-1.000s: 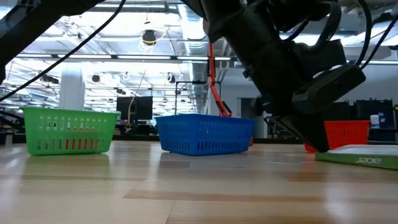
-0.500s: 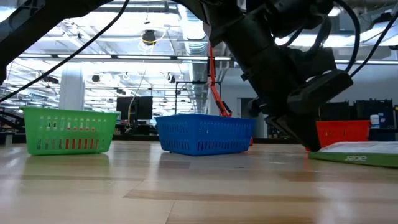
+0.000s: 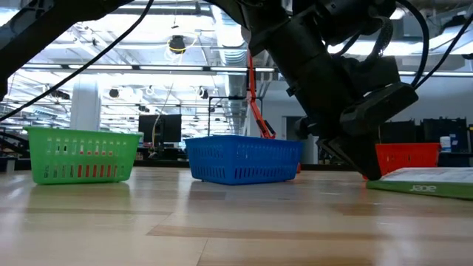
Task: Pick and place items into bin
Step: Put the card reader box into the red basket
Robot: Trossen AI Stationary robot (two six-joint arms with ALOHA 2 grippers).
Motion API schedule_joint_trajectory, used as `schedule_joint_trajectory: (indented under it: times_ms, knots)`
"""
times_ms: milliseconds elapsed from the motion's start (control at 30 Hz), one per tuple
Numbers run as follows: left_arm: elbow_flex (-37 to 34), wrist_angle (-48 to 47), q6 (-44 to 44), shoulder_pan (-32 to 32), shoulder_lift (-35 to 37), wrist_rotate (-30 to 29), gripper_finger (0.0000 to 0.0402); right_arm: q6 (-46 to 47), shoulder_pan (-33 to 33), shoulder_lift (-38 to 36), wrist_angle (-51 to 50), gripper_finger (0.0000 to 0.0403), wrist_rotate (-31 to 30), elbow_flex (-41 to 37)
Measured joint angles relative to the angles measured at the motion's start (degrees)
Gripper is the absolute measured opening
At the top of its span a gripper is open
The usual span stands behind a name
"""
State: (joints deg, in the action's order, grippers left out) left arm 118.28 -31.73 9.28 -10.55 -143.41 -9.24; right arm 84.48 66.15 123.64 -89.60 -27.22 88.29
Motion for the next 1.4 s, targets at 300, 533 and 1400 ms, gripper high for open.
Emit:
schedule_joint_trajectory:
  times_ms: [300, 533, 1400]
  knots:
    - [0.0, 0.2, -1.3, -0.1, 0.0, 0.4, 0.0000, 35.6, 7.4, -9.3, 4.7, 0.0263, -11.5, -4.7]
    - [-0.1, 0.7, -2.8, -0.1, 0.0, 1.6, 0.0000, 43.0, 8.1, -13.6, 15.7, 0.0263, -10.4, -13.8]
    - [0.0, 0.5, -4.2, 0.0, 0.0, 3.7, 0.0000, 35.5, 3.9, -40.9, 68.9, 0.0263, -15.4, -61.6]
